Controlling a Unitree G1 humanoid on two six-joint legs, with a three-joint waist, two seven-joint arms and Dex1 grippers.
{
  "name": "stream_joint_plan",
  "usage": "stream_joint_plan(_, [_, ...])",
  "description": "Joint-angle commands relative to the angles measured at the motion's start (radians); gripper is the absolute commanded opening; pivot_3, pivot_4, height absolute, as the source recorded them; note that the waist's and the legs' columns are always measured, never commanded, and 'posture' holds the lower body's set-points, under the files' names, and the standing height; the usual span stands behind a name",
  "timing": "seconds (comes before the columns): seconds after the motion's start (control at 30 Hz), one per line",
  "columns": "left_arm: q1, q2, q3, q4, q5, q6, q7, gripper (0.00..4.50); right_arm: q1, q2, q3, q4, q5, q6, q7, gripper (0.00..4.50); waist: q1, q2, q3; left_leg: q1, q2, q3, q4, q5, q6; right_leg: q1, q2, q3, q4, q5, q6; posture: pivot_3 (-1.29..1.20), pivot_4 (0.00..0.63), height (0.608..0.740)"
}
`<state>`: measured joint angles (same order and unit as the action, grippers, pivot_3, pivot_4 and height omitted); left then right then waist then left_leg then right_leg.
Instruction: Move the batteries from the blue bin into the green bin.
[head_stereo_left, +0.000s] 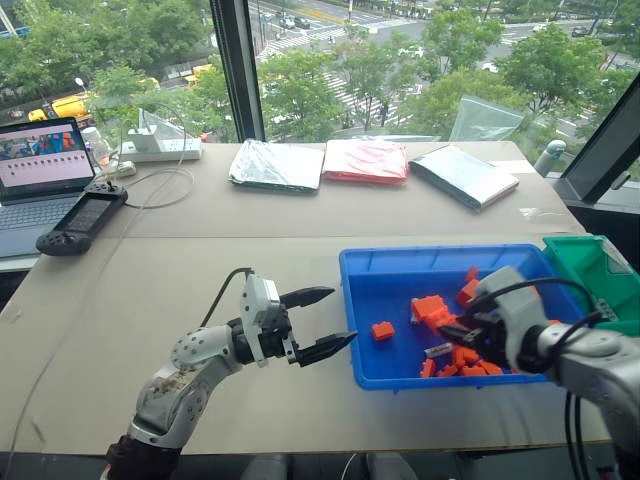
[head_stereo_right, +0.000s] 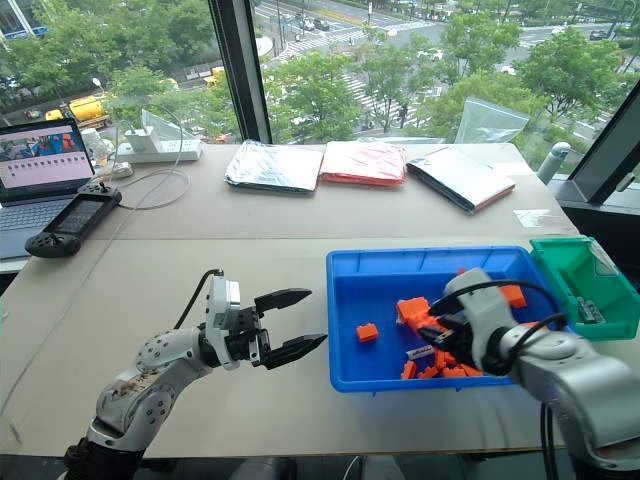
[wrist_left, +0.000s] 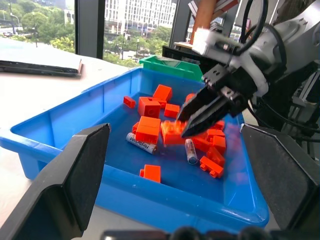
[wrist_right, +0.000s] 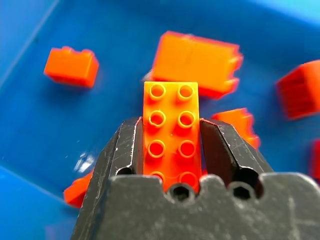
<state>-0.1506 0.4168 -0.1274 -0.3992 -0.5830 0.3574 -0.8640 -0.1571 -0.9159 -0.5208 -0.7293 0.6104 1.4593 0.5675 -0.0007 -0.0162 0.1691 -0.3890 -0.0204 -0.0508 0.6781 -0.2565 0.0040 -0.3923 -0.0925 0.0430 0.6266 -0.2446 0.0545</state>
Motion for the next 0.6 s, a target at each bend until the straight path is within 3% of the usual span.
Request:
stream_joint_plan(0.03, [-0.011, 0.004, 0.007, -0.031, -0.014, 0.005, -0.003, 4.5, 0.029, -0.046, -0.023, 0.093, -0.104, -0.074, -0.066, 1.44, 0.0, 0.0, 0.0, 0.0, 0.0, 0.0, 0.0, 0.0, 0.0, 0.0, 0.0, 0.0, 0.0, 0.0, 0.0, 0.0, 0.15, 0.74])
stream_joint_plan(0.13, [-0.011, 0.004, 0.006, -0.032, -0.014, 0.006, 0.0, 4.5, 0.01, -0.025, 0.01, 0.168, -0.189, -0.14, -0.164, 1.44, -0.002, 0.0, 0.0, 0.0, 0.0, 0.002, 0.0, 0.0, 0.0, 0.0, 0.0, 0.001, 0.0, 0.0, 0.0, 0.0, 0.15, 0.74])
stream_joint_plan(0.17, [-0.011, 0.003, 0.006, -0.032, -0.014, 0.007, 0.0, 4.5, 0.014, -0.027, 0.016, 0.168, -0.198, -0.156, -0.165, 1.94, -0.003, 0.0, 0.0, 0.0, 0.0, 0.002, 0.0, 0.0, 0.0, 0.0, 0.0, 0.001, 0.0, 0.0, 0.0, 0.0, 0.15, 0.74])
stream_joint_plan(0.3, [-0.01, 0.002, 0.006, -0.034, -0.012, 0.009, 0.003, 4.5, 0.046, -0.044, 0.037, 0.163, -0.214, -0.198, -0.141, 3.25, -0.01, 0.0, 0.0, 0.0, 0.0, 0.002, -0.001, 0.0, 0.0, -0.001, 0.001, 0.001, 0.001, 0.0, 0.0, 0.0, 0.15, 0.74])
stream_joint_plan(0.43, [-0.009, 0.0, 0.007, -0.035, -0.012, 0.011, 0.007, 4.5, 0.007, -0.046, 0.064, 0.064, -0.102, -0.219, -0.027, 4.44, -0.013, 0.0, 0.0, 0.0, 0.0, 0.001, 0.0, 0.0, 0.0, -0.001, 0.0, 0.001, 0.001, 0.0, 0.0, 0.0, 0.15, 0.74])
stream_joint_plan(0.6, [-0.01, -0.005, 0.004, -0.035, -0.011, 0.01, 0.013, 4.5, 0.005, -0.136, 0.19, -0.018, -0.05, -0.355, 0.147, 4.44, -0.013, 0.0, 0.0, 0.001, 0.001, 0.0, 0.0, 0.0, 0.0, 0.0, 0.0, 0.001, 0.001, 0.0, 0.0, 0.0, 0.15, 0.74])
